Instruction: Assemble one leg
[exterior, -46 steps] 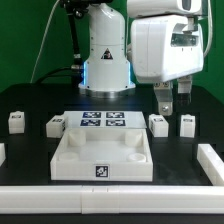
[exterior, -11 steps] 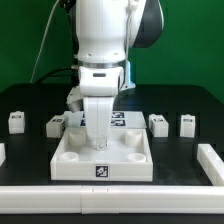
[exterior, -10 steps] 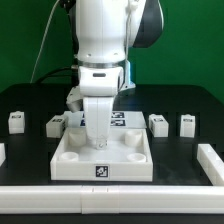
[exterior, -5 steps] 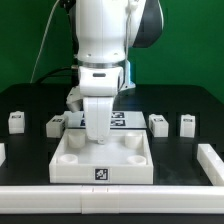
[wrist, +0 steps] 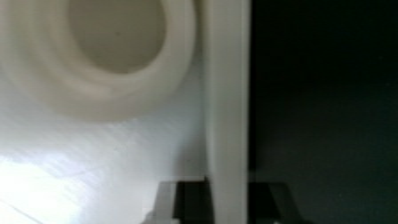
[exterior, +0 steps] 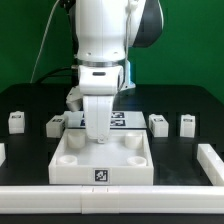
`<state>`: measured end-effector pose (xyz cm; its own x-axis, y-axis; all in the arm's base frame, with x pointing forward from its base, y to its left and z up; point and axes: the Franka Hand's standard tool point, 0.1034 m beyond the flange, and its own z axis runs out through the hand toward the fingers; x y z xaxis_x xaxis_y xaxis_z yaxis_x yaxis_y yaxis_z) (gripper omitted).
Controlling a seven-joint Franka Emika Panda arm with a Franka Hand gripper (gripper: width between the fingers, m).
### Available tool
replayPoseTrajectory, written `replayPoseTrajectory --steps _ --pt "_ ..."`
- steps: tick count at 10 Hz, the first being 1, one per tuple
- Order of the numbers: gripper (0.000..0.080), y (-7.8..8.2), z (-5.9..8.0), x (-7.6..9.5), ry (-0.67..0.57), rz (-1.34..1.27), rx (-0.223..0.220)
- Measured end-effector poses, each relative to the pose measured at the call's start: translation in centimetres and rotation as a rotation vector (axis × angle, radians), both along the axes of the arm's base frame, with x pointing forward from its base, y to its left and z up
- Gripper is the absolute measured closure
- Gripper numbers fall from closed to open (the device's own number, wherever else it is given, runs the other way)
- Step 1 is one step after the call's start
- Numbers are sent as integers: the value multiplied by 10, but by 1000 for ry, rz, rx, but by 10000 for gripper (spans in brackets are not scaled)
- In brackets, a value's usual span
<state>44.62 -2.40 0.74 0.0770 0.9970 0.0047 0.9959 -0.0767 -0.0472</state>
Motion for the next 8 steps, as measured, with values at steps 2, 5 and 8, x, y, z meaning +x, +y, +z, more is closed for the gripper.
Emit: replayPoseTrajectory --steps 2,5,8 --pt "739 1 0 0 0 1 0" --pt "739 42 1 7 -6 4 11" --pt "739 68 0 23 -15 49 22"
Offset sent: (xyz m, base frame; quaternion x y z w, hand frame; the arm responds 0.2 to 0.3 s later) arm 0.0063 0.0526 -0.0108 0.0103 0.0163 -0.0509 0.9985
